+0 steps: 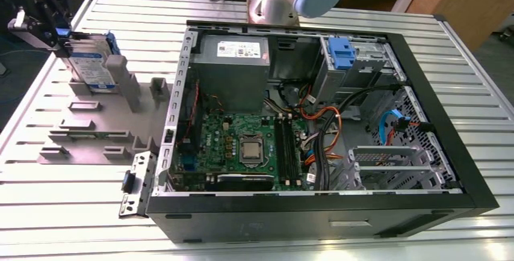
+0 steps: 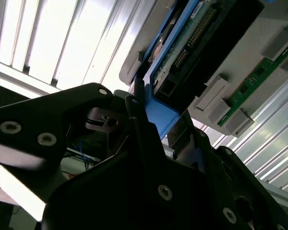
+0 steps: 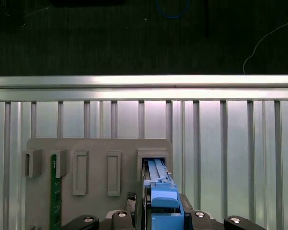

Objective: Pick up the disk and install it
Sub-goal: 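Pick up the disk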

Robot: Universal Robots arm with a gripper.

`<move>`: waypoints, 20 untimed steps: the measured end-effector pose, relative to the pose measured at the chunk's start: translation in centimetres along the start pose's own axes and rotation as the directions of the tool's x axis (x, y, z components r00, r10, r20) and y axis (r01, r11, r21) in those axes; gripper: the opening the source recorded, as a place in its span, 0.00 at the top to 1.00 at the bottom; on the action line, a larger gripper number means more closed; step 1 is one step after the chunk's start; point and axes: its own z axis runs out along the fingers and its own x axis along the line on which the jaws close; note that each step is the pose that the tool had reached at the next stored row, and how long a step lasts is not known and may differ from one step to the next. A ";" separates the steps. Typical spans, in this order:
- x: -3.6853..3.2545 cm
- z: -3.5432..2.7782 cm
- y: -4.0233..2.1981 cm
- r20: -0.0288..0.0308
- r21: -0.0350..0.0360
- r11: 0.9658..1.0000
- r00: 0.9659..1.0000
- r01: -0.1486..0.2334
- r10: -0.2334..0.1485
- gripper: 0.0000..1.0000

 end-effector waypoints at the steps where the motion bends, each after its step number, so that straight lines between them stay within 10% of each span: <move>1: 0.00 0.00 0.00 0.000 0.000 1.000 1.000 0.000 0.000 0.57; 20: 0.00 -0.81 0.00 -0.003 0.000 1.000 1.000 -0.001 0.001 0.64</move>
